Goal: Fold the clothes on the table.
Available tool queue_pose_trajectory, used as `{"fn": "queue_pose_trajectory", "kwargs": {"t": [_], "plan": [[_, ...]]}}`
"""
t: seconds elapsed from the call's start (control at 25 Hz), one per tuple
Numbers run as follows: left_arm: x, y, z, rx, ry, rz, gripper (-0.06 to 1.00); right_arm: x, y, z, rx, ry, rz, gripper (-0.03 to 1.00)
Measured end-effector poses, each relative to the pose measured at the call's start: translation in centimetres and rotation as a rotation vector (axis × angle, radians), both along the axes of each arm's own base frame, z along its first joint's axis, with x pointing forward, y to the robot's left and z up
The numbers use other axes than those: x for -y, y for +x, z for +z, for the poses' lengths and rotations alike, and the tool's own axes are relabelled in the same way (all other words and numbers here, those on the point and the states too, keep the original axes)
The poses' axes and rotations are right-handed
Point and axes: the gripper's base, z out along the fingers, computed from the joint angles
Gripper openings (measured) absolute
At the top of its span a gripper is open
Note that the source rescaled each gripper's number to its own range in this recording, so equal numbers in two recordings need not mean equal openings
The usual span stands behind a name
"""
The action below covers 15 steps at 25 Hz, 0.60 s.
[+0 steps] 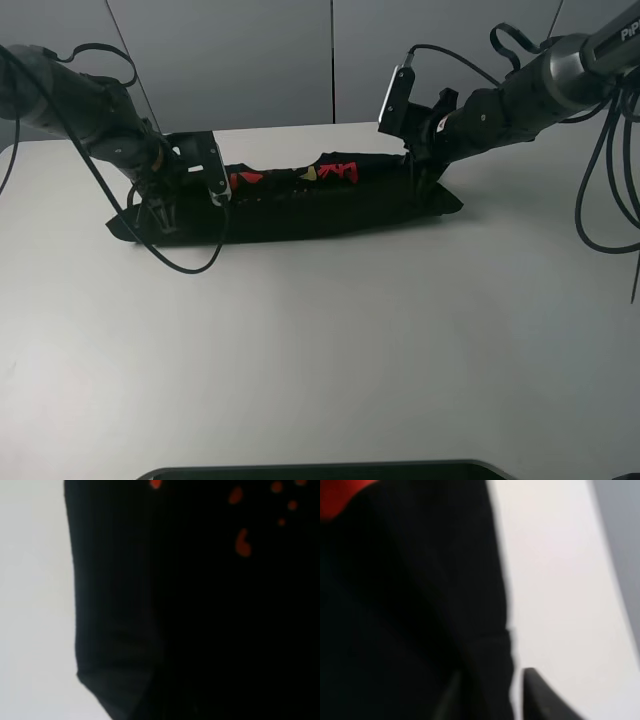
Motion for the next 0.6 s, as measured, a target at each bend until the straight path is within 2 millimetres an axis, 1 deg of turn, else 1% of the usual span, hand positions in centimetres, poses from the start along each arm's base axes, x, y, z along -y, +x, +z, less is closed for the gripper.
{"fn": "queue_pose_trajectory", "kwargs": {"t": [0.08, 0.16, 0.2, 0.28, 0.36, 0.4, 0.44, 0.48, 0.6], "plan": [[0.1, 0.6, 0.6, 0.027, -0.018, 0.052, 0.03, 0.0, 0.3, 0.3, 0.025, 0.055, -0.064, 0.62], [0.0, 1.2, 1.2, 0.048, -0.017, 0.109, 0.12, 0.1, 0.4, 0.9, 0.037, 0.103, -0.124, 0.79], [0.0, 1.5, 1.7, 0.059, -0.003, 0.138, 0.19, 0.2, 0.5, 1.4, 0.04, 0.128, -0.155, 0.85], [0.0, 2.0, 2.6, 0.078, 0.024, 0.196, 0.37, 0.3, 0.5, 2.8, 0.058, 0.176, -0.208, 0.89], [0.1, 2.4, 3.6, 0.088, 0.019, 0.28, 0.53, 0.5, 0.5, 4.9, 0.081, 0.251, -0.275, 0.9], [0.2, 2.5, 4.1, 0.091, 0.002, 0.322, 0.59, 0.6, 0.4, 6.4, 0.089, 0.306, -0.32, 0.9], [0.4, 2.6, 4.6, 0.091, -0.017, 0.375, 0.63, 0.8, 0.2, 7.9, 0.089, 0.365, -0.364, 0.9], [0.6, 2.4, 5.3, 0.088, -0.033, 0.421, 0.65, 1.2, -0.1, 9.4, 0.077, 0.415, -0.394, 0.9], [1.1, 1.4, 7.4, 0.065, -0.059, 0.52, 0.66, 2.6, -1.0, 12.4, -0.014, 0.56, -0.475, 0.9]]}}
